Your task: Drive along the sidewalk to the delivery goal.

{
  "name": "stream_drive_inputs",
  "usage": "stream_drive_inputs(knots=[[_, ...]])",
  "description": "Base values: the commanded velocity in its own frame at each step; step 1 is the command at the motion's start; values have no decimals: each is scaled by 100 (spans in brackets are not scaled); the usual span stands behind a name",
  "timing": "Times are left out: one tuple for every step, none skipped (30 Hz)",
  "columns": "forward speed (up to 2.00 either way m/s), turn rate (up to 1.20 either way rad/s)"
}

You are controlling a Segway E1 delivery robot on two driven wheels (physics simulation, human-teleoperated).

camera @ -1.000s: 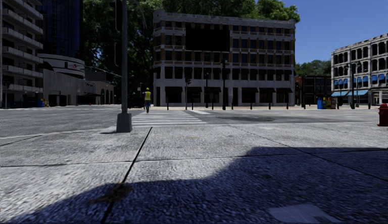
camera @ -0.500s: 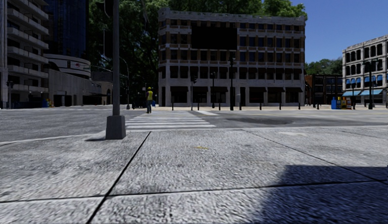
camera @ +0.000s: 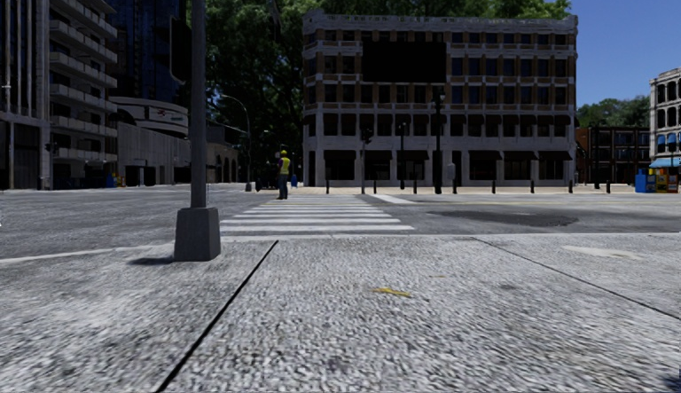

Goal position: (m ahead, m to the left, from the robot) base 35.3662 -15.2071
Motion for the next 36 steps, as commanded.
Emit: stream_drive_inputs(knots=[[200,32],[200,32],[200,22],[200,14],[200,0],[200,0],[200,0],[200,0],[200,0],[200,0],[200,0],[200,0],[200,0],[200,0],[200,0],[200,0],[200,0],[200,0],[200,0],[200,0],[200,0],[200,0],[200,0],[200,0],[200,0],[200,0],[200,0],[200,0],[200,0],[200,0],[200,0],[200,0],[200,0],[200,0],[200,0],[200,0]])
